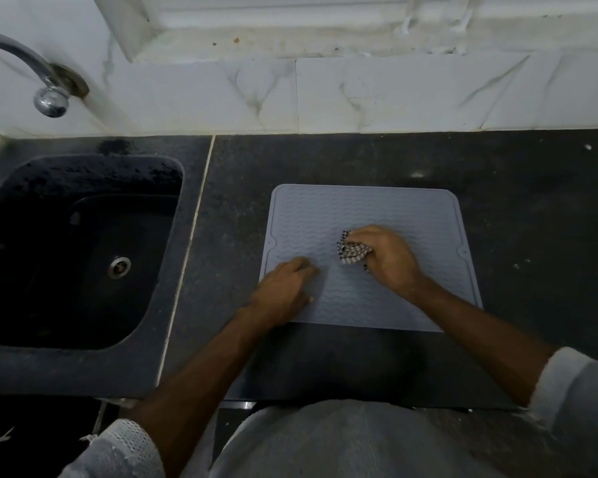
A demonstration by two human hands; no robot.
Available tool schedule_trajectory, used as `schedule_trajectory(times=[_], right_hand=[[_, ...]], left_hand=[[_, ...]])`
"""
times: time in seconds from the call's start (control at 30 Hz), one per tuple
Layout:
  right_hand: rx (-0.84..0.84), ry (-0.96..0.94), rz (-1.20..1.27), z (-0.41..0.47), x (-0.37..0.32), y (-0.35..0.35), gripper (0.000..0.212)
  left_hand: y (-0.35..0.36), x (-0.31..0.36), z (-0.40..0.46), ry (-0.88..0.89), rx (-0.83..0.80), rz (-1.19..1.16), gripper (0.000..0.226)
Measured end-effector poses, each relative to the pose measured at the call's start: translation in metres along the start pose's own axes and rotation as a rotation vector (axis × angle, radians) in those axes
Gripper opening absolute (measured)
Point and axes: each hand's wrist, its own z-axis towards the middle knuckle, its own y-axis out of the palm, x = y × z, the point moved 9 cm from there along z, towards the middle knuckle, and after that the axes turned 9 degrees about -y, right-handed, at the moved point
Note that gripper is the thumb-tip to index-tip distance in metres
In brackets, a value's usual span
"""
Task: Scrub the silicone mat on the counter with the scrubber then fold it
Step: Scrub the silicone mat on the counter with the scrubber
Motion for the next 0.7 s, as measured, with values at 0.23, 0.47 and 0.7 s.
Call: schedule_trajectory(times=[0.23,0.47,0.7], right_hand=[[-0.173,-0.083,-0.154,0.001,-0.012,0.021,0.039],[-0.295,-0.11,-0.354,-0.032,0.009,0.014,0.043],[-0.21,0.023,-0.185,-0.024,0.022,-0.011,0.032]], left_hand=[[0.021,0.023,-0.001,0.039,-0.006,0.081,0.067],[0.023,0.018,0.005,-0.008,-0.066,0.062,0.066],[0.022,0.02,0.004,-0.029,-0.057,0.057,0.063]])
